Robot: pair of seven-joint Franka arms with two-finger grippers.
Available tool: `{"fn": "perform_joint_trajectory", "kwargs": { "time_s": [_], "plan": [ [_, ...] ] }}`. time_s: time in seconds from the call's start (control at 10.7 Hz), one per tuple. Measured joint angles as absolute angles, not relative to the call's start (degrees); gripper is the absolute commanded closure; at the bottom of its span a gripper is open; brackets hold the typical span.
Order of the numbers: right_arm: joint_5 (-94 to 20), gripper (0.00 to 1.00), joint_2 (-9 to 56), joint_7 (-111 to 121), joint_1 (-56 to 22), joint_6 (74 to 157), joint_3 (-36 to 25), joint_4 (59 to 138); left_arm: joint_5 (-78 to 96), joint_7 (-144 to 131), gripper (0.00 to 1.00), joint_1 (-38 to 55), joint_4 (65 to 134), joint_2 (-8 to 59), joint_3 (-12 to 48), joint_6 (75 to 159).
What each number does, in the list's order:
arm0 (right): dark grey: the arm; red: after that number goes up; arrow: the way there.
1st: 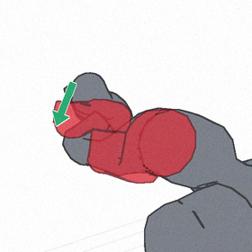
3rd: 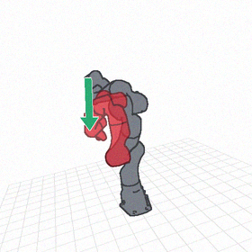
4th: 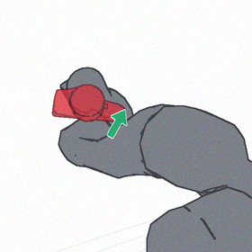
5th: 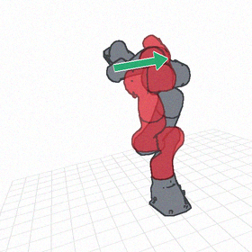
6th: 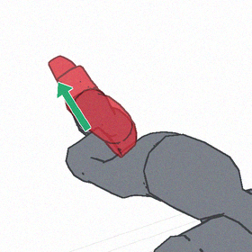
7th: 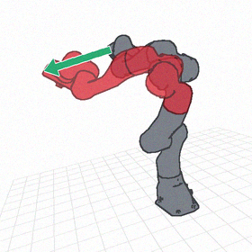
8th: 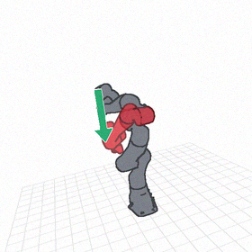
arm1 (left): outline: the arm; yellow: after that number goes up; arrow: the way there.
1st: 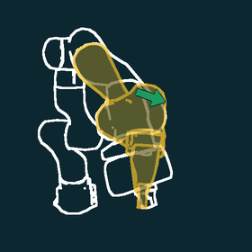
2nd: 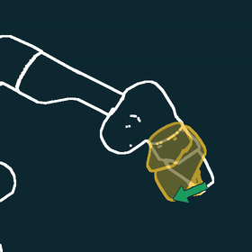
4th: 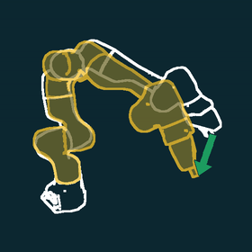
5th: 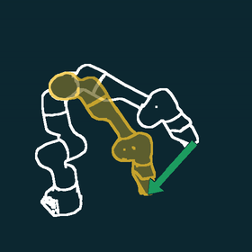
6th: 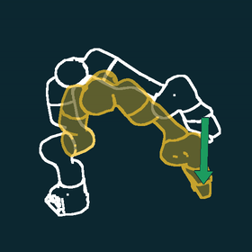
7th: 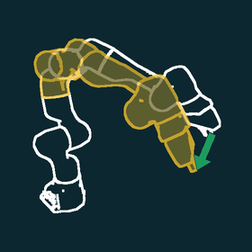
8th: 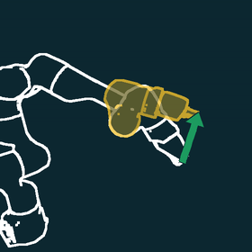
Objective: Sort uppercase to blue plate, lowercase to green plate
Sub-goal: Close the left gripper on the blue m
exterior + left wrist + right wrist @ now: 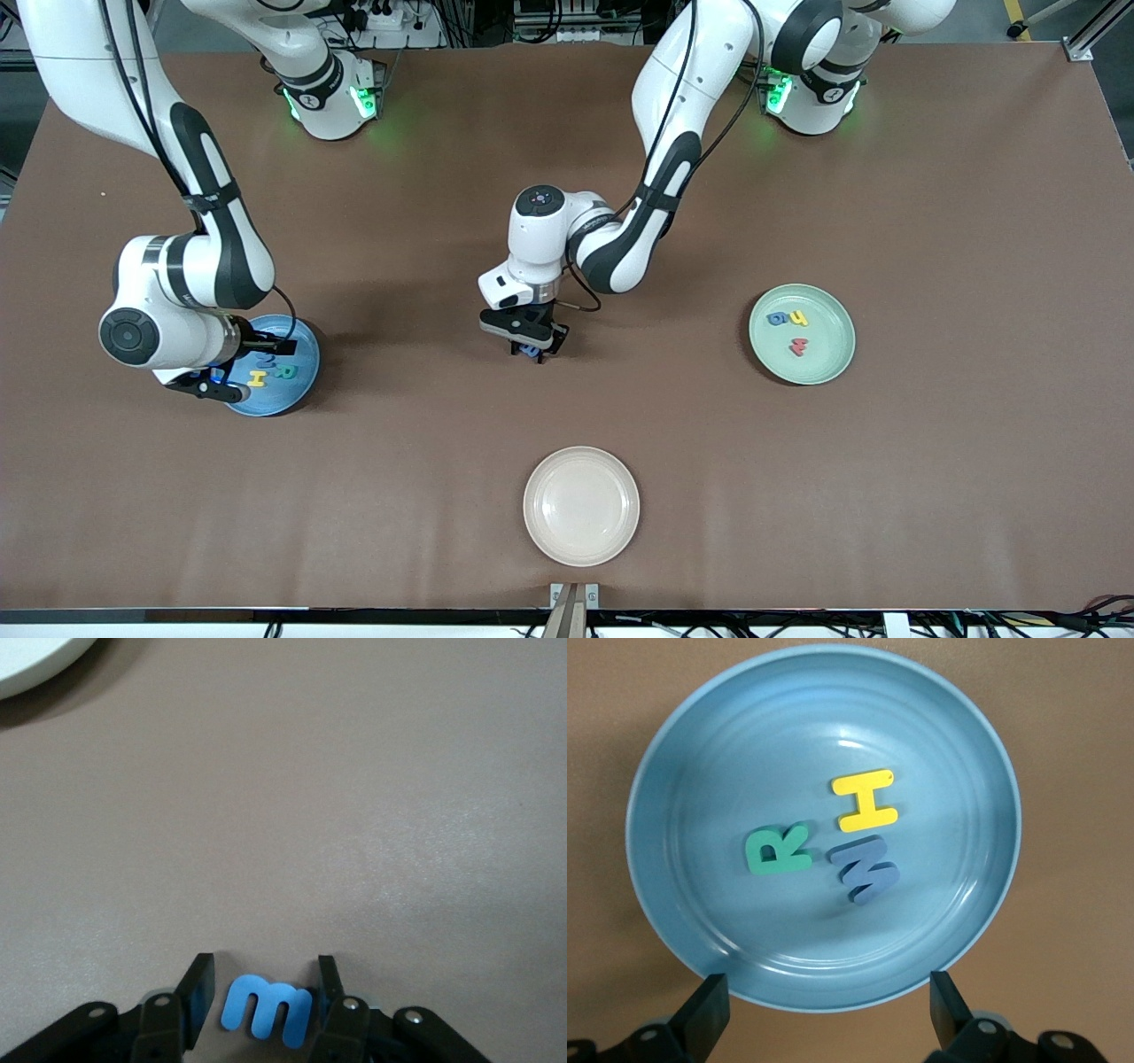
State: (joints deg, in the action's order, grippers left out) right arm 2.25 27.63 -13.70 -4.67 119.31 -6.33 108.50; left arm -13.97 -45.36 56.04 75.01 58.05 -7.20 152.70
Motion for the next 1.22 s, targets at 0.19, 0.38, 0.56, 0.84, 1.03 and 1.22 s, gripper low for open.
{"fn": "perform_joint_trajectory", "kwargs": {
  "time_s": [0.19,0.38,0.56,0.84,1.03,1.22],
  "plan": [
    [2.2,0.00,27.6,-13.7,-4.7,119.3,-6.3,108.5,-14.0,-45.4,0.57,56.1,75.0,58.0,-7.2,152.5],
    [2.2,0.00,27.6,-13.7,-4.7,119.3,-6.3,108.5,-13.9,-45.4,0.59,56.1,75.0,58.0,-7.1,152.4],
    [2.2,0.00,27.6,-13.7,-4.7,119.3,-6.3,108.4,-13.9,-45.4,0.60,56.1,74.9,58.0,-7.1,152.2],
    [2.2,0.00,27.6,-13.7,-4.7,119.2,-6.3,108.4,-13.9,-45.4,0.66,56.1,74.9,58.0,-7.1,152.1],
    [2.2,0.00,27.6,-13.7,-4.7,119.2,-6.2,108.2,-13.9,-45.4,0.67,56.1,74.8,58.0,-7.1,151.8],
    [2.2,0.00,27.5,-13.7,-4.8,119.2,-5.1,107.9,-13.9,-45.4,0.68,56.1,74.7,57.9,-7.0,151.1]
  ]
}}
